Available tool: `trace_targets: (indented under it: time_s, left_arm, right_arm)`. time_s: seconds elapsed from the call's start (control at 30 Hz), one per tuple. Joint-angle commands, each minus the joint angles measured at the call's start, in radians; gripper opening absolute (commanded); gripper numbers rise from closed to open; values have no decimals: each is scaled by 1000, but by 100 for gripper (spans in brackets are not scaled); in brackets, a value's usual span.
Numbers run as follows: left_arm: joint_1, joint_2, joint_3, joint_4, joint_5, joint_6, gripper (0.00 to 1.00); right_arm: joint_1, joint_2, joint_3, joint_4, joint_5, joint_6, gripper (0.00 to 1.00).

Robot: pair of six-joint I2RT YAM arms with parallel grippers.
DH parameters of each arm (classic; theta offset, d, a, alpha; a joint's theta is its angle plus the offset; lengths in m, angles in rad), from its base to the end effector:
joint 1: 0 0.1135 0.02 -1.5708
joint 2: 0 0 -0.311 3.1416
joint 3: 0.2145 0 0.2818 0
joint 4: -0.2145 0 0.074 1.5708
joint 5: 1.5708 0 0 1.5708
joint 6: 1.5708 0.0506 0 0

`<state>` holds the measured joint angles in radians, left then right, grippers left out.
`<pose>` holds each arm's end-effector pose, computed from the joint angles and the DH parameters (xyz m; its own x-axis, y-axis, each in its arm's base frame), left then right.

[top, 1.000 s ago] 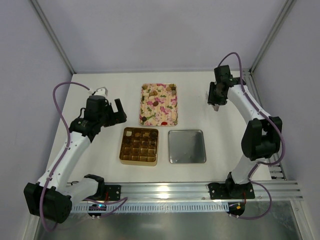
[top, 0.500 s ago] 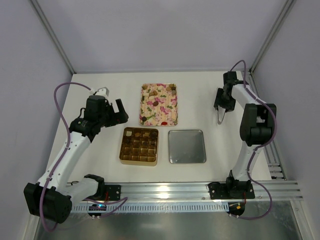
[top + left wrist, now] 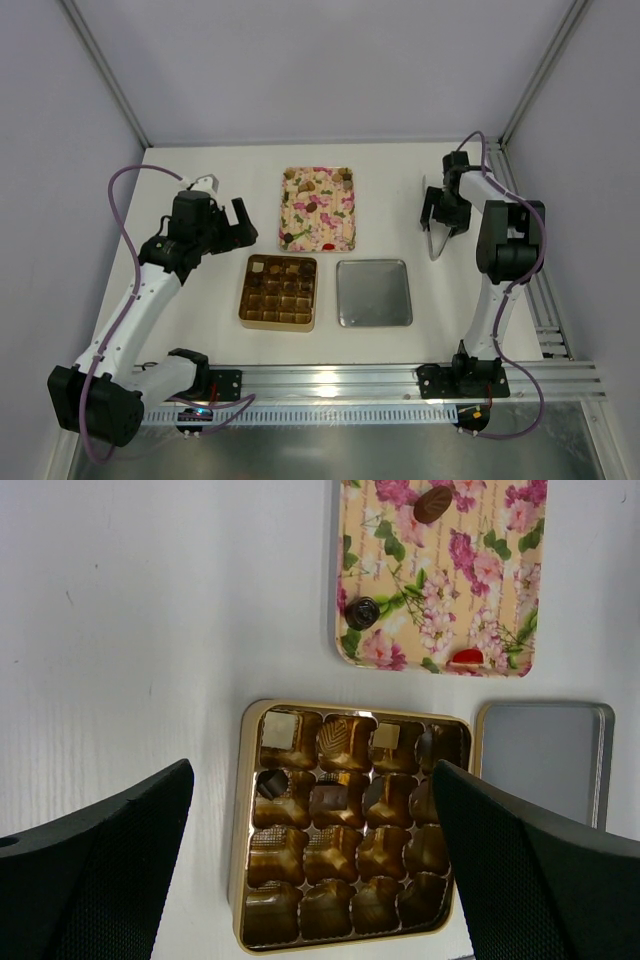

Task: Pack the chocolate

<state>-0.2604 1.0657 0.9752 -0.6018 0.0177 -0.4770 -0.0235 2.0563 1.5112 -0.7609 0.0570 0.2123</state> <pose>0.2366 -0.0640 0.3410 -0.6722 -0.2959 -0.6787 -0.0428 0.9306 -0.3635 0.4641 -0.0138 0.1769 -0.9351 0.2324 -0.2674 0.2408 0.9706 0.0014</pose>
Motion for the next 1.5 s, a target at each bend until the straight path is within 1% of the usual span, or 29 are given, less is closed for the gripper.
trace_targets:
  time_s: [0.0,0.1,0.2,0.3,0.33,0.4,0.47,0.5,0.53,0.57,0.6,0.63,0.67,0.73,0.83,0.93,0.97,1.03,1.2,1.37,1.47]
  left_arm:
    - [1,-12,2,30,11,-8,100]
    - [1,-12,2,31,13,-8,100]
    - [1,-9,2,31,11,-5,100]
    - [0,-15,2,31,17,-2,100]
    - [1,-15,0,31,21,-2,100]
    - [0,-10,-1,33,34,0,100]
    - [-3,-6,2,37,53,-2,100]
    - [-3,-3,3,39,60,-3,100]
    - [-7,5,8,39,68,-6,100]
    - [-11,8,13,39,74,-8,100]
    - [-25,11,19,39,79,-11,100]
    - [-37,17,31,39,79,-11,100]
    - [-48,20,39,39,79,-18,100]
    - [-86,30,60,31,71,-21,100]
    - [-140,36,74,17,54,-31,100]
    - [-193,48,83,13,41,-38,100]
    - [-206,54,86,11,38,-40,100]
    - [-239,57,91,11,25,-46,100]
    - [-276,77,114,4,34,-51,100]
    - [-296,100,126,2,73,-40,100]
    - [-306,114,131,2,82,-37,100]
  right_arm:
    - [-3,-33,1,1,4,7,81]
    - [-3,-87,-17,17,-2,27,84]
    - [-3,-154,-23,26,0,42,86]
    - [-3,-229,-32,20,-17,59,86]
    - [0,-254,-63,26,-32,67,85]
    - [40,-348,-118,50,-45,87,82]
    - [101,-422,-244,87,-45,99,79]
    - [156,-493,-291,98,-45,122,76]
    - [177,-524,-386,112,-40,134,73]
    - [200,-553,-437,147,-43,151,68]
    - [232,-586,-481,159,-43,176,66]
    - [249,-632,-564,172,-45,189,65]
    - [261,-656,-597,193,-43,199,60]
    - [284,-706,-679,202,-36,219,58]
    - [289,-757,-756,227,-36,226,51]
    - [300,-765,-789,245,-45,231,47]
    - [303,-757,-793,255,-75,230,46]
    - [312,-746,-801,264,-78,229,45]
    - [324,-696,-806,296,-91,228,41]
    - [336,-644,-803,327,-120,233,32]
    - [343,-616,-799,334,-125,233,25]
